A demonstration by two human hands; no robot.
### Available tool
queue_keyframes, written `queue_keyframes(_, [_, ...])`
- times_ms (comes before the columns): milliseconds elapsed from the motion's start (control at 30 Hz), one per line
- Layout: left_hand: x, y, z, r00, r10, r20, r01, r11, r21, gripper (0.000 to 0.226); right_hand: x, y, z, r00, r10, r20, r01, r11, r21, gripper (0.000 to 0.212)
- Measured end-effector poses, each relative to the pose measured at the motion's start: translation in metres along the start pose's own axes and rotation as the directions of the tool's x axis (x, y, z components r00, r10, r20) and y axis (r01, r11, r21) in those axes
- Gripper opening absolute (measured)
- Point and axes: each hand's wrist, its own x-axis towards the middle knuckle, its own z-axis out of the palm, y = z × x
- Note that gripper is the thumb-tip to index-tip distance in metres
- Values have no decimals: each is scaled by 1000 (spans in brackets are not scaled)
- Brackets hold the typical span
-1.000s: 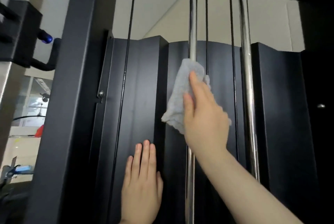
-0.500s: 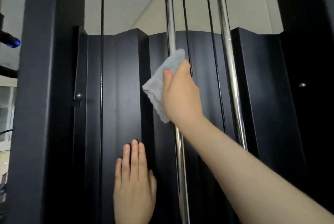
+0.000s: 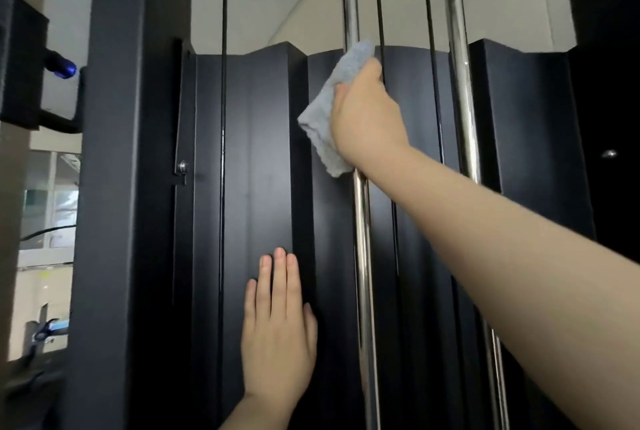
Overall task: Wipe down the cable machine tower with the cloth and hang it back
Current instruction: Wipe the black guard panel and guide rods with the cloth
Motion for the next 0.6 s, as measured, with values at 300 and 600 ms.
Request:
queue_keyframes(300, [0, 2, -3, 1000, -12, 26, 12, 1000, -13, 64, 27, -8, -18, 994, -67, 92, 71, 996, -49, 44])
queue_keyframes(600, [-1, 2, -3, 1000, -10, 22, 10, 1000, -17, 70, -87, 34, 6, 985, 53, 166, -122, 890, 439, 34])
